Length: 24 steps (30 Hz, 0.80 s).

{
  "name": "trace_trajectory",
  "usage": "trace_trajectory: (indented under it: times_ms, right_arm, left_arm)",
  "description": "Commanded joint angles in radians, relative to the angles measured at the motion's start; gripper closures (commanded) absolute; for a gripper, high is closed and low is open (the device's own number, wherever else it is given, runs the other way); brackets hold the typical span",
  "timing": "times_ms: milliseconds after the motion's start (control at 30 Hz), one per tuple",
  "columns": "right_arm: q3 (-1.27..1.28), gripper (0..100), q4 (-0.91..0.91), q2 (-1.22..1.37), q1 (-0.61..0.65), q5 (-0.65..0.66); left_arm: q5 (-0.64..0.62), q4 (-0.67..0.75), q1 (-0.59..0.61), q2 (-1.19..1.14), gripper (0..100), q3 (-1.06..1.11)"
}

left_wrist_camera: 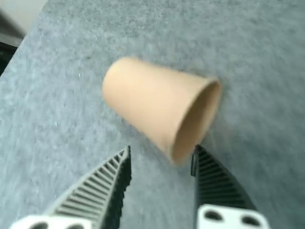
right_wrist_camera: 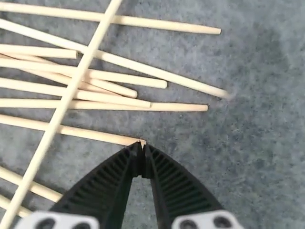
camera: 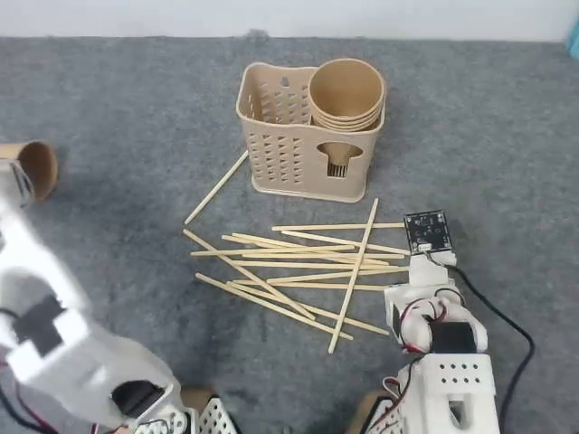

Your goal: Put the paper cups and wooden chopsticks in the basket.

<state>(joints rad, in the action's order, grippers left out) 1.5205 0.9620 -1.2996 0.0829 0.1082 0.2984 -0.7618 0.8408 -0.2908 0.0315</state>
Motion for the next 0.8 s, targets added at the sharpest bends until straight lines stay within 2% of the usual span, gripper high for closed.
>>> trace_trajectory:
  times_ms: [0, 300, 533, 767]
  right_arm:
    - [-0.006, 98.9, -0.024, -0.012, 0.002, -0.014]
    - [-0.005, 98.9, -0.024, -0.013, 0.001, -0.014]
    - [-0.005, 98.9, -0.024, -0.015, 0.001, -0.014]
    - [-0.005, 99.0, -0.024, -0.016, -0.001, -0.014]
  left_arm:
    - [0.008, 0.0, 0.0, -0.069, 80, -0.136]
    - [0.009, 0.002, -0.032, -0.247, 80, -0.288]
    - [0.003, 0.002, -0.032, -0.288, 81, -0.338]
    - [0.009, 0.002, -0.032, -0.284, 99, -0.343]
